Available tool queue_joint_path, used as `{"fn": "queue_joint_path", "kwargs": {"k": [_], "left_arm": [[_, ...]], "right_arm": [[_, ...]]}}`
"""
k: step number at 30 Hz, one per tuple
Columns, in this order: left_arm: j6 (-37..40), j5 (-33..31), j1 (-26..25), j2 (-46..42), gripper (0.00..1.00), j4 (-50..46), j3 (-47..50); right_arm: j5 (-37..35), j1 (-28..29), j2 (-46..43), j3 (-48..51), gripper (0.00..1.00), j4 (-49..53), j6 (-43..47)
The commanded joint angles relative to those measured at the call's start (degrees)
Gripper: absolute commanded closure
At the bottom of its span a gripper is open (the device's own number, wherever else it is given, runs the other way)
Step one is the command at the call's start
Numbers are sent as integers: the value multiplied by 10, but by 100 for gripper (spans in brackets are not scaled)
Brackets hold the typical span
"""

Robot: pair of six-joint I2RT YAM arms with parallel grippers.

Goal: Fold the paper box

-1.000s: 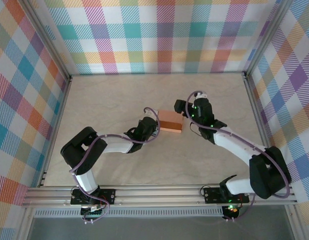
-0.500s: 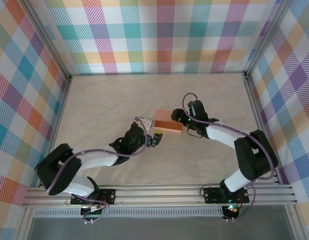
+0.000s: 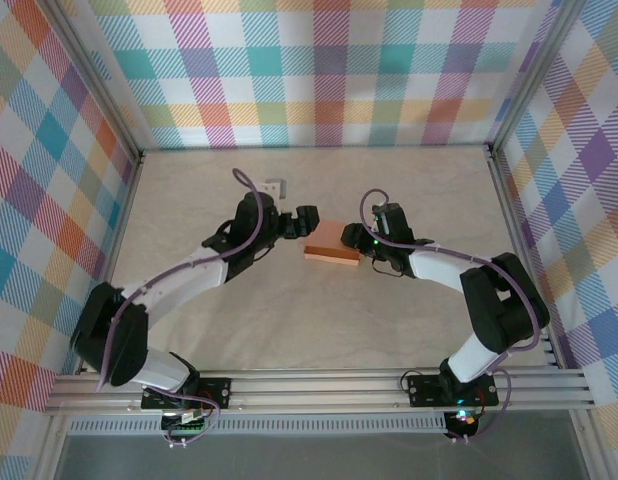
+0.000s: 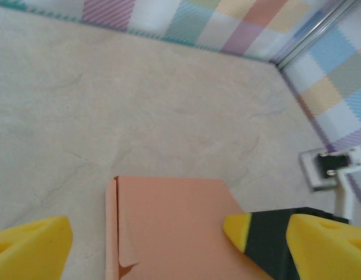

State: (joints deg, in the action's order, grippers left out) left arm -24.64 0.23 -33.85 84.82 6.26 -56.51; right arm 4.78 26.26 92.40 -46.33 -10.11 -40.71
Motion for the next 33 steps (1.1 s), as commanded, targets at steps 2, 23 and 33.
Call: {"fn": "queue_joint_path", "kwargs": {"k": [2, 23, 33], "left_arm": [[-46, 52, 20, 72, 21, -85, -34], [-55, 107, 39, 192, 65, -40, 24], [-71, 144, 56, 179, 66, 7, 50]], "right_arm": [[21, -2, 15, 13, 49, -19, 19], [85, -32, 58, 29, 45, -67, -2], [59, -38, 14, 51, 39, -73, 2]]}}
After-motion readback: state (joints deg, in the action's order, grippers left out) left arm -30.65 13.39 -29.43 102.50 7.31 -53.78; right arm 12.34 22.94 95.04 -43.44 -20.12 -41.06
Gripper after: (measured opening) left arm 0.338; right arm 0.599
